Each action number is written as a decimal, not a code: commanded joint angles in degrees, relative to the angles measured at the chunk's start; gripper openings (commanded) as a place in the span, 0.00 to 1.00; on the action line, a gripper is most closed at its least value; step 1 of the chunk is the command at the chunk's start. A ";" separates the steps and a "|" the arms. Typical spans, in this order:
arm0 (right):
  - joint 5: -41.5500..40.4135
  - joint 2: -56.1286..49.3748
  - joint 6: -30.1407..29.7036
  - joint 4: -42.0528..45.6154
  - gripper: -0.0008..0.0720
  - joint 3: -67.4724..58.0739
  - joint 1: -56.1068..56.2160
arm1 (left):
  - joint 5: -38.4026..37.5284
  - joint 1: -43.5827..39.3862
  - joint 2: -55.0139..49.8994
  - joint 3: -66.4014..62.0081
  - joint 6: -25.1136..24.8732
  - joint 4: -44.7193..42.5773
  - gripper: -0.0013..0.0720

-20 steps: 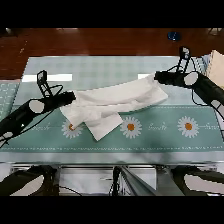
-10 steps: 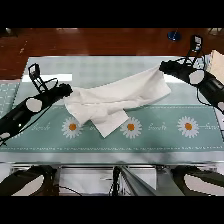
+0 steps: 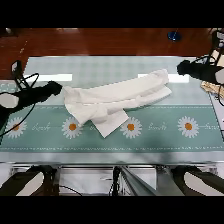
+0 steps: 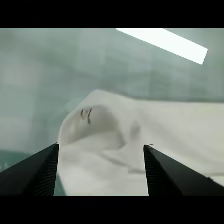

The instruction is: Fold the shirts.

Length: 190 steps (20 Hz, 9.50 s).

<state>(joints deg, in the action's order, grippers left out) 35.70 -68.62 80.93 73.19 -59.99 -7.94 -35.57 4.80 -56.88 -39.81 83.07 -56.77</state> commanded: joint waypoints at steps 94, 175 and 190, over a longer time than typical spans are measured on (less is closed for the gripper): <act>9.64 -27.82 -14.95 -31.12 0.09 -0.96 2.40 | -45.90 -1.49 -16.85 -16.41 -16.02 23.85 0.06; 22.77 -4.26 2.01 5.38 0.04 -21.68 9.11 | -29.70 11.10 -0.37 -6.60 -15.96 30.51 0.95; 21.75 -4.83 2.82 5.35 0.04 -21.66 9.11 | -29.97 -1.42 -13.46 -6.45 -18.40 8.96 0.95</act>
<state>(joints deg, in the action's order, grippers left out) 57.41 -73.17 83.59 78.63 -81.67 1.17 -67.09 6.11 -64.93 -46.28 65.76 -46.19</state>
